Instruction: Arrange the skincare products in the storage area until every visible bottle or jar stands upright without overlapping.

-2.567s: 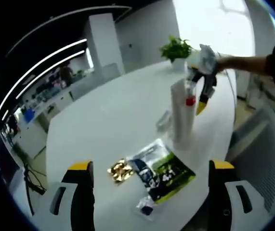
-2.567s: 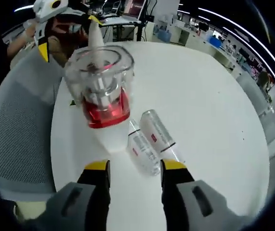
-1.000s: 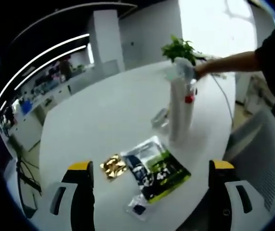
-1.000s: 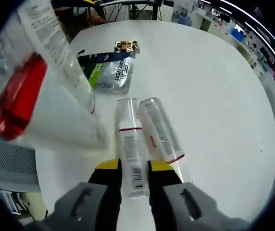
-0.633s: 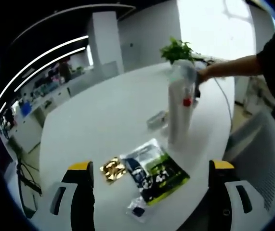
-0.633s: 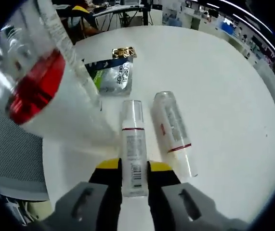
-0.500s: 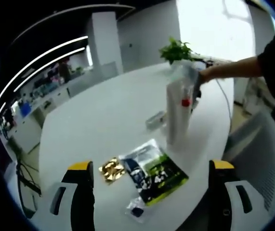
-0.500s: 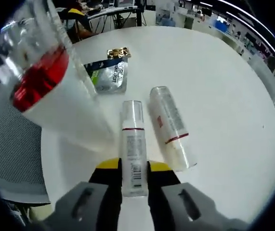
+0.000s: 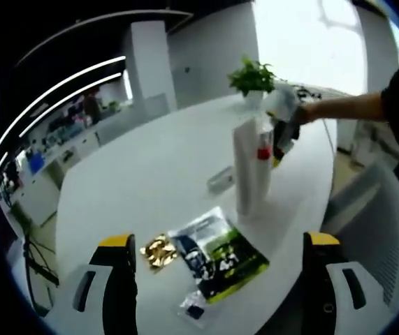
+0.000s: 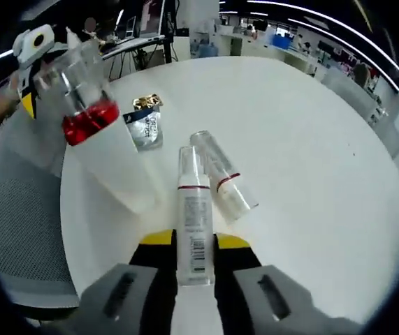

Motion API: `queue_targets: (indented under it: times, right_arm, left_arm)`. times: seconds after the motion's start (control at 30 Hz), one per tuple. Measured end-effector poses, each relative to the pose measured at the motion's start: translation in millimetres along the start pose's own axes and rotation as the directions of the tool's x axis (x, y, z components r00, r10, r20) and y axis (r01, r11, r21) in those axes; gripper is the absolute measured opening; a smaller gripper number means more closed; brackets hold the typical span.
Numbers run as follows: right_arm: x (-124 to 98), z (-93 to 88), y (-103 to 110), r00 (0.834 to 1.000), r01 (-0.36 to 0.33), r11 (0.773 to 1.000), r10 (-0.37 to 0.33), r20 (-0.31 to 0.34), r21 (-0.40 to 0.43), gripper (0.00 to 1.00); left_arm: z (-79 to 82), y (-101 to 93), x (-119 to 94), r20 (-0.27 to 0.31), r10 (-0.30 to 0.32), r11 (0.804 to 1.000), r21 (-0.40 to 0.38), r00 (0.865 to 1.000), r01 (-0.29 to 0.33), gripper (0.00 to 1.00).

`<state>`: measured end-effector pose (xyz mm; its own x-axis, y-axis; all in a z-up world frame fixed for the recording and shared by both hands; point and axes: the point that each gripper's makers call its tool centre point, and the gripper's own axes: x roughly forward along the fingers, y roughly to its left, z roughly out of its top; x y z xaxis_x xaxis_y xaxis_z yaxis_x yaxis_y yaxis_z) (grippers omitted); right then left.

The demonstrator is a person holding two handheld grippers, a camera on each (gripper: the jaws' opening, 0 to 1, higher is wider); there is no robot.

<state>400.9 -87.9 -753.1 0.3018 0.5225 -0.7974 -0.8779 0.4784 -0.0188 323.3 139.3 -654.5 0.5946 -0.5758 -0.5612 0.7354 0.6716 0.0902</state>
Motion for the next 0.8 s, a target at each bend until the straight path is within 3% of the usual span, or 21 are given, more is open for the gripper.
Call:
queue_targets:
  times: [0.5, 0.8]
  right_arm:
    - [-40.9, -10.8, 6.7, 0.987, 0.1, 0.986, -0.116, 0.113, 0.133, 0.17]
    - [-78.1, 6.2, 21.6, 0.957, 0.152, 0.976, -0.185, 0.225, 0.158, 0.17]
  left_arm:
    - [5.4, -7.0, -2.7, 0.028, -0.01, 1.0, -0.005, 1.0, 0.01, 0.97]
    - [7.6, -10.1, -3.2, 0.035, -0.013, 1.0, 0.0, 0.999, 0.013, 0.97]
